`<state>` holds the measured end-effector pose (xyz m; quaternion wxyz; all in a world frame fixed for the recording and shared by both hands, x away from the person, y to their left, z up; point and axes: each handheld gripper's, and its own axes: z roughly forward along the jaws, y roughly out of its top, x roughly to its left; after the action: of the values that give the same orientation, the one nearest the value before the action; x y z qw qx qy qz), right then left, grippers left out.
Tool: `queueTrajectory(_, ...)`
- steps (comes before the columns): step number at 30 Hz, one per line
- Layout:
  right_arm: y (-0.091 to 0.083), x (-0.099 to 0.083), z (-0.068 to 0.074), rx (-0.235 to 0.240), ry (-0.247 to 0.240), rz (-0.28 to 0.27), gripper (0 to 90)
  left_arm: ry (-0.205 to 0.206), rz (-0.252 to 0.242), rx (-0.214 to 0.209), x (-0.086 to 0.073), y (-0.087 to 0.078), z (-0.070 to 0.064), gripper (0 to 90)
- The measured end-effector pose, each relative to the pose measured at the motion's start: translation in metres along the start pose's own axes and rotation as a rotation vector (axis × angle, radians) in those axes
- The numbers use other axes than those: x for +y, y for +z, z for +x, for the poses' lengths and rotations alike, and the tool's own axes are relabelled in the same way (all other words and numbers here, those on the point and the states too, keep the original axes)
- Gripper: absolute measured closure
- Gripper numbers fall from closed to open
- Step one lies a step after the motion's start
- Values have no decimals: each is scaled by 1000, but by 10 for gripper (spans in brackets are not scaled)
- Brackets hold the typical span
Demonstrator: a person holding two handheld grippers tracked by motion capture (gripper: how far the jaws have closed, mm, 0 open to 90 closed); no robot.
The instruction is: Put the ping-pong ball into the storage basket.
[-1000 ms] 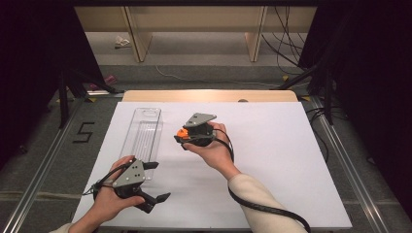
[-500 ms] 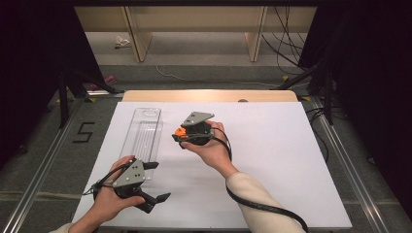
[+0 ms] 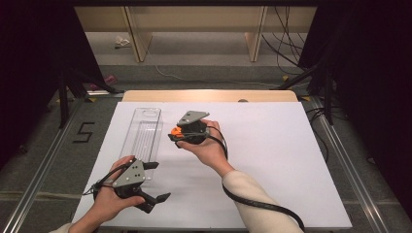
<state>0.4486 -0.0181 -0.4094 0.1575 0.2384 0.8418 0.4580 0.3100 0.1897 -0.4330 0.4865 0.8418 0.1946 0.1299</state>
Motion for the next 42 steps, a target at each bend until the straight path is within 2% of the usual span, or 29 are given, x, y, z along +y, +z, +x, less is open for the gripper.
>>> queueTrajectory(42, 17, 16, 3, 21, -10, 7, 515, 4, 2, -6, 0, 0, 0, 2)
